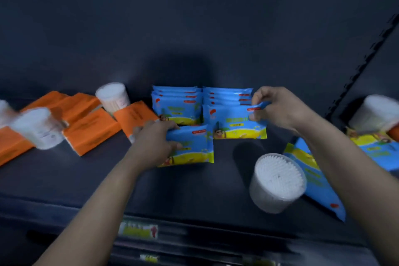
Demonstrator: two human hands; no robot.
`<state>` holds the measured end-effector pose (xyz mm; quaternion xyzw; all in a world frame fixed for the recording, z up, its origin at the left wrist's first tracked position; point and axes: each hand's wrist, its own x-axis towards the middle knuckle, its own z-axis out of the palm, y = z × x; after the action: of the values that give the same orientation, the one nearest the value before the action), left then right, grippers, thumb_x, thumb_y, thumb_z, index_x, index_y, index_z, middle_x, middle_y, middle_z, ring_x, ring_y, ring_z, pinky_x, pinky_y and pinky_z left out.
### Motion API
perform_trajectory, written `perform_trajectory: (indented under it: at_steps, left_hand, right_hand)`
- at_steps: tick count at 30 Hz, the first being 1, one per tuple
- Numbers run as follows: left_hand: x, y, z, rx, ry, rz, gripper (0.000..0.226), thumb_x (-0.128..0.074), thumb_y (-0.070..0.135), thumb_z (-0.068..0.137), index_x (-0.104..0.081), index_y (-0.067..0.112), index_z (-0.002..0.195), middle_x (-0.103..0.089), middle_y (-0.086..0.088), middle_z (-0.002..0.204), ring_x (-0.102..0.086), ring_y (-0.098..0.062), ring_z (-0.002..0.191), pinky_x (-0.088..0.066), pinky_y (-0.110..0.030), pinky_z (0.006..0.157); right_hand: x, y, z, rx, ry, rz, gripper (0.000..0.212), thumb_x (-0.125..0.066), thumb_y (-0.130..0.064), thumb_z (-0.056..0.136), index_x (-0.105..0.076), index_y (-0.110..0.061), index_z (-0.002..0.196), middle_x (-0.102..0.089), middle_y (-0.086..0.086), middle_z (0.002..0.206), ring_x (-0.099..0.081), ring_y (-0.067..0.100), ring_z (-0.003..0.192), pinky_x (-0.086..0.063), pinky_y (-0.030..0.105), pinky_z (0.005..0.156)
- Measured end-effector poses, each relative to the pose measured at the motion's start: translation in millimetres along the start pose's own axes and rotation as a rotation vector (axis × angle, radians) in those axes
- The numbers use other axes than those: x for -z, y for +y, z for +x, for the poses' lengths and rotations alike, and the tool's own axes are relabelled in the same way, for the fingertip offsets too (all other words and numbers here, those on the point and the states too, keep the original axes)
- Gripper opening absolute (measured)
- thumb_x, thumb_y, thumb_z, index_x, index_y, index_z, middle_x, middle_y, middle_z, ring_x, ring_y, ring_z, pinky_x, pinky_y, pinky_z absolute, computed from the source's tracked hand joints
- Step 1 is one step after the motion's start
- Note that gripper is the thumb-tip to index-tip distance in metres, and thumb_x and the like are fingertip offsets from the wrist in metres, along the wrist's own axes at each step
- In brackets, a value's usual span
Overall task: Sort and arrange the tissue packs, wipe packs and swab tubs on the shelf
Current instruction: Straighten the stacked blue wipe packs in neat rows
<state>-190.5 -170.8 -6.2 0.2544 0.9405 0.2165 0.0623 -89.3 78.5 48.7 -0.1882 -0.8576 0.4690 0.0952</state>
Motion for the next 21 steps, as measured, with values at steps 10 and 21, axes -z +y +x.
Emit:
perform_trajectory:
  at_steps: [10, 21]
  left_hand:
    - [-2.5, -11.4, 46.2, -0.178, -0.267, 0.062, 0.028, -0.070, 0.035, 0.076, -0.050, 0.025, 0.092, -0.058, -0.001, 0.104, -0.055, -0.020, 0.094, -0.044, -0.034, 0.080]
    - [4.3, -9.4, 46.0, -0.203, -0.320, 0.029, 0.037, -0.077, 0.029, 0.069, -0.049, 0.018, 0.090, -0.041, 0.001, 0.100, -0.049, -0.018, 0.092, -0.042, -0.032, 0.080]
  right_hand:
    - [-16.6, 11.9, -3.4, -0.103, 0.070, -0.077, 0.028, -0.064, 0.020, 0.072, -0.049, -0.004, 0.073, -0.060, 0.001, 0.076, -0.057, -0.014, 0.053, -0.040, 0.003, 0.050]
    - [-23.3, 15.4, 14.3, 0.001, -0.019, -0.599, 0.027, -0.074, -0.010, 0.069, -0.061, -0.021, 0.089, -0.060, -0.001, 0.092, -0.056, 0.021, 0.091, -0.047, 0.034, 0.085]
